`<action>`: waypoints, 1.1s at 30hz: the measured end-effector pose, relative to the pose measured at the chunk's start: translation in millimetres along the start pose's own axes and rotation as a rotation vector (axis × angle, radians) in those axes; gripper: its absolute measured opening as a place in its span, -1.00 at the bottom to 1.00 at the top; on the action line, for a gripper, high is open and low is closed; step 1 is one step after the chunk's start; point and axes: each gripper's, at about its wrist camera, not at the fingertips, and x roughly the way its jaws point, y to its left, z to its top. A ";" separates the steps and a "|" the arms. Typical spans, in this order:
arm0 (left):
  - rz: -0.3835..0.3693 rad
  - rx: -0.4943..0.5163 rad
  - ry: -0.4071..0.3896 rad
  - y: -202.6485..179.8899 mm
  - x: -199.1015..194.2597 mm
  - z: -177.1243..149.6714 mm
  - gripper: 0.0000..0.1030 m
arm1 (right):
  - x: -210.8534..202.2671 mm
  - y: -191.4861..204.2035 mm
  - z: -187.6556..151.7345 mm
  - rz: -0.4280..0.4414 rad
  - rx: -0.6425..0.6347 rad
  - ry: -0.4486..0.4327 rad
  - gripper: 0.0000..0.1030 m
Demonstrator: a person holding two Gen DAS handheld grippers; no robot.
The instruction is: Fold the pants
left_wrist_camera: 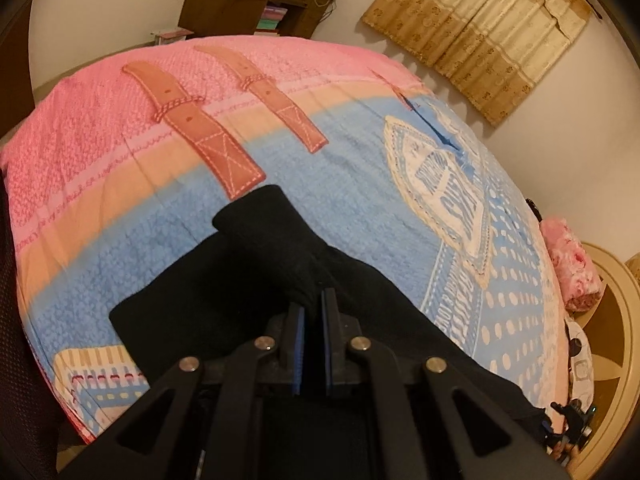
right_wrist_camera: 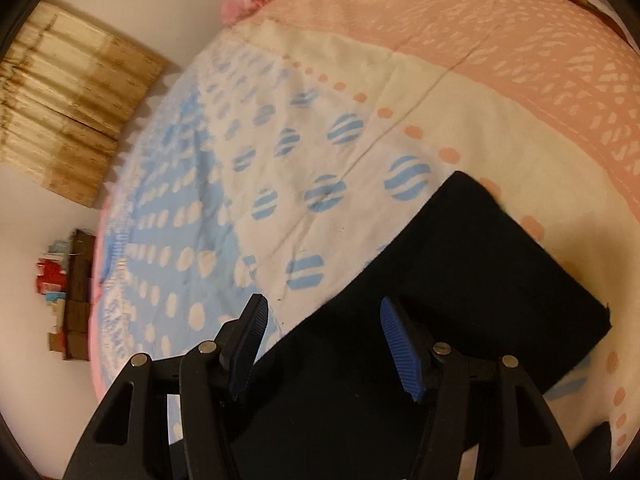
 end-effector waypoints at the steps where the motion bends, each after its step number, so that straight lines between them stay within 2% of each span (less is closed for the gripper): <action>1: -0.001 0.000 0.001 1.0 0.6 0.0 -0.84 | 0.5 1.3 1.4 -0.018 0.004 -0.002 0.17; 4: 0.002 -0.010 0.013 2.2 3.0 -1.4 -0.84 | 7.9 12.8 6.0 -0.113 -0.011 0.010 0.17; 7: 0.001 -0.008 0.020 4.5 5.2 -1.9 -0.84 | 15.2 27.5 6.9 -0.209 -0.081 0.029 0.13; 8: 0.003 -0.002 0.021 4.5 5.3 -1.6 -0.84 | 15.1 30.6 6.2 -0.238 -0.105 0.028 -0.19; 9: 0.003 0.002 0.022 4.2 5.2 -0.3 -0.84 | 13.7 31.8 5.6 -0.266 -0.134 0.023 -0.72; 10: 0.001 0.006 0.021 4.3 5.4 1.1 -0.84 | 10.8 28.8 5.6 -0.254 -0.144 0.023 -0.92; 12: 0.002 0.023 0.012 1.4 2.9 6.6 -0.84 | 0.8 15.6 6.2 -0.176 -0.103 0.024 -0.96; 15: -0.013 0.046 -0.014 -4.1 -8.8 15.9 -0.84 | -24.8 4.4 3.1 -0.067 -0.086 -0.036 -0.96; 20: -0.016 0.063 -0.103 -3.5 -43.2 29.3 -0.84 | -96.4 4.8 -12.7 0.097 -0.151 -0.163 -0.96; 23: -0.007 0.068 -0.121 0.6 -55.7 31.3 -0.84 | -133.3 5.3 -24.2 0.193 -0.178 -0.210 -0.96; 27: -0.003 0.067 -0.101 7.4 -58.7 22.5 -0.84 | -155.2 -0.2 -40.3 0.220 -0.209 -0.234 -0.96; 33: -0.040 0.069 0.001 3.9 -36.6 -4.1 -0.79 | -140.2 -13.7 -66.1 0.189 -0.230 -0.228 -0.96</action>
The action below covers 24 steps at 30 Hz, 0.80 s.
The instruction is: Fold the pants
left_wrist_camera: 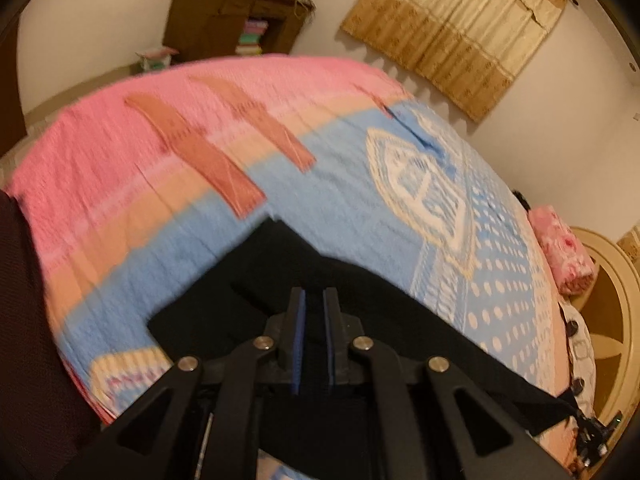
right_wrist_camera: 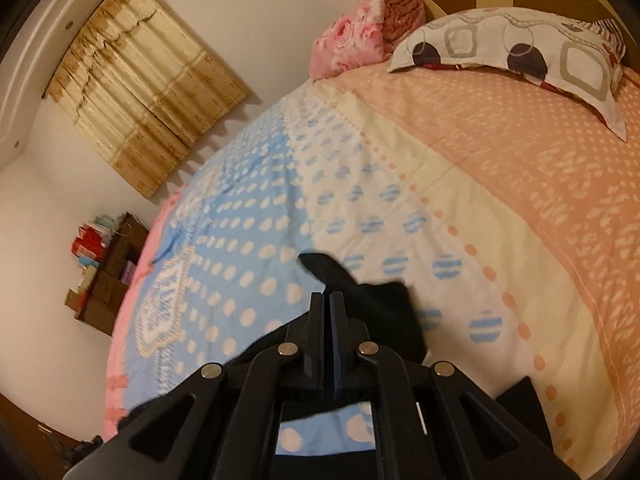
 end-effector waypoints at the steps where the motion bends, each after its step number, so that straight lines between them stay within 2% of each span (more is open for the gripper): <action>1: -0.008 -0.003 0.021 -1.6 6.6 -3.9 -0.75 | 0.2 -3.7 -5.6 0.006 0.008 -0.001 -0.96; 5: -0.037 -0.065 0.096 -2.5 40.8 -17.0 -0.53 | -6.2 -13.9 -19.1 0.016 0.030 -0.039 -0.96; 9: -0.101 -0.172 0.184 -1.5 71.0 -29.4 -0.51 | -5.6 -23.2 -26.0 -0.004 0.027 -0.033 -0.96; 11: -0.111 -0.196 0.200 -5.6 77.3 -36.4 -0.51 | -2.8 -27.8 -28.5 -0.011 0.039 -0.022 -0.96; 12: -0.103 -0.196 0.201 -8.3 78.7 -39.5 -0.51 | -1.3 -29.8 -29.4 -0.013 0.042 -0.020 -0.96; 14: -0.083 -0.227 0.193 -8.0 81.3 -43.0 -0.38 | 2.0 -31.4 -30.1 -0.017 0.045 -0.016 -0.96; 18: -0.126 -0.340 0.158 -1.1 82.9 -45.6 -0.13 | 11.0 -32.9 -31.2 -0.024 0.045 -0.001 -0.96; 20: -0.090 -0.336 0.156 -7.8 81.4 -45.7 -0.10 | 13.7 -33.9 -31.6 -0.027 0.045 0.001 -0.96; 21: -0.063 -0.321 0.156 -14.8 80.0 -46.8 -0.01 | 15.1 -35.0 -31.5 -0.027 0.049 0.001 -0.96; 24: -0.049 -0.321 0.134 -27.0 84.0 -46.0 0.35 | 16.6 -38.6 -31.5 -0.024 0.061 -0.003 -0.96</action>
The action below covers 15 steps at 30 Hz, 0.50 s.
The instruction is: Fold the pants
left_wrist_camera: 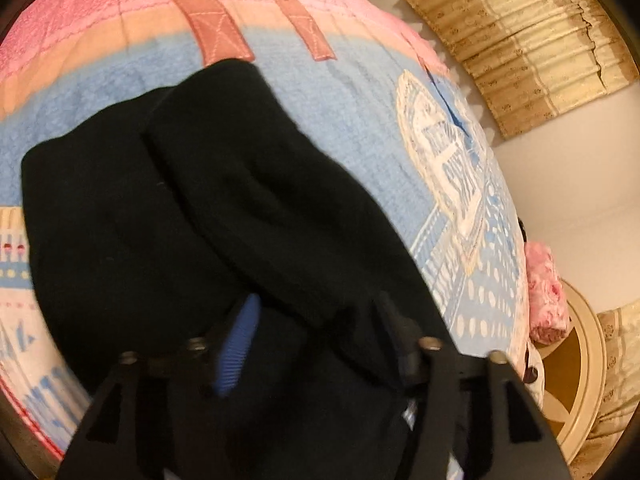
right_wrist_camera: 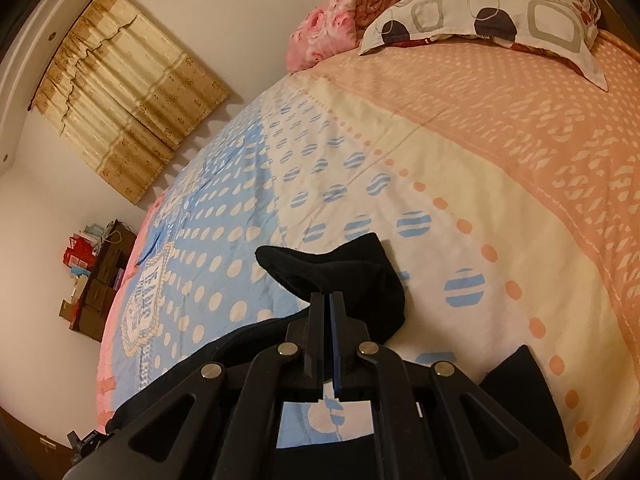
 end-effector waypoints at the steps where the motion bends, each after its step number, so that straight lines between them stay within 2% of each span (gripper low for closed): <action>1: 0.005 -0.007 -0.009 -4.2 2.5 1.5 0.40 | 0.9 -1.0 0.2 -0.001 0.002 0.000 -0.96; 3: -0.004 -0.016 -0.047 -10.4 2.7 3.2 0.40 | 1.6 -2.1 -0.2 0.000 0.003 0.002 -0.96; 4: -0.028 -0.010 -0.058 -12.6 3.3 4.3 0.35 | 1.3 -1.9 -0.1 -0.001 0.002 0.000 -0.96; 5: -0.048 -0.002 -0.062 -13.7 4.1 4.6 0.21 | 1.3 -2.4 -0.3 -0.001 0.001 -0.002 -0.96; 7: -0.103 0.039 -0.053 -16.2 9.3 5.0 -0.80 | 2.2 -3.4 -0.4 -0.004 -0.004 -0.005 -0.96; 8: -0.125 0.052 -0.036 -15.7 12.5 4.9 -0.90 | 2.9 -4.6 -0.7 -0.008 -0.006 -0.006 -0.96; 12: -0.164 0.051 -0.058 -5.8 8.2 3.4 -0.90 | 9.4 -11.7 -3.8 -0.019 0.007 0.002 -0.96; 15: -0.166 0.061 -0.073 -3.8 -1.8 5.7 -0.90 | 9.1 -12.5 -6.0 -0.032 0.006 -0.004 -0.96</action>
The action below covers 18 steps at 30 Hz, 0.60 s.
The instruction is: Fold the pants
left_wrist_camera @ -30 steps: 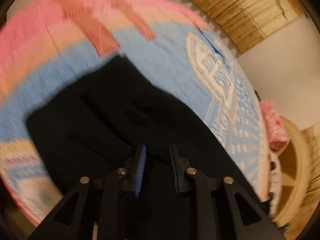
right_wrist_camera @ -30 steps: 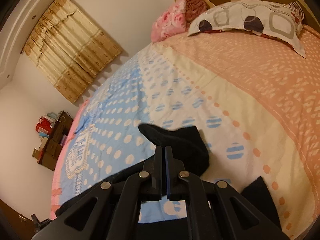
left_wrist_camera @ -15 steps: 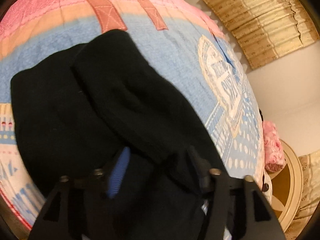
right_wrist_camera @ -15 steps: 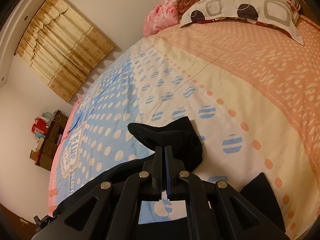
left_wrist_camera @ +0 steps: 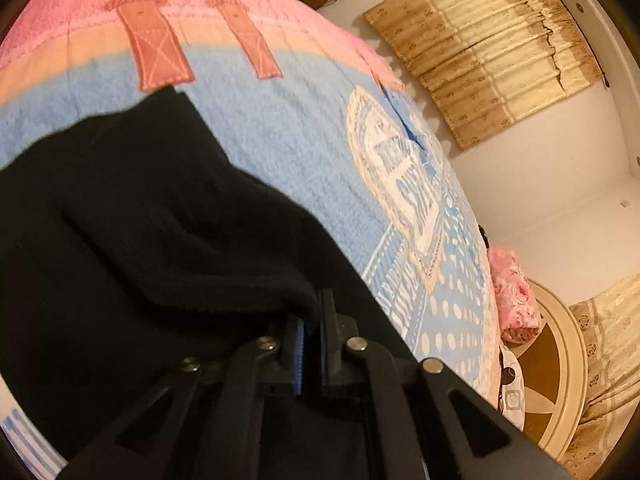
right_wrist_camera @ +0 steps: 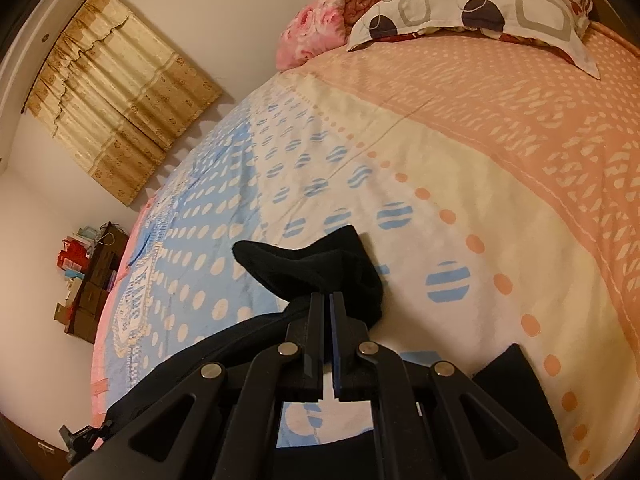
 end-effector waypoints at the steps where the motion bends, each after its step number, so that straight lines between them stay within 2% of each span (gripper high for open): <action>1: -0.005 0.011 -0.009 -2.4 -5.9 2.0 -0.90 | -1.2 0.2 0.0 0.000 -0.001 -0.003 -0.96; 9: -0.098 0.072 -0.066 -14.6 -60.2 23.0 -0.90 | -41.2 21.7 5.8 0.066 -0.037 -0.069 -0.96; 14: -0.121 0.083 -0.098 -19.5 -85.6 35.1 -0.90 | -70.2 30.5 10.4 0.105 -0.057 -0.110 -0.96; 18: -0.131 0.089 -0.097 -11.3 -107.7 31.4 -0.90 | -97.7 24.8 5.2 0.153 -0.052 -0.124 -0.96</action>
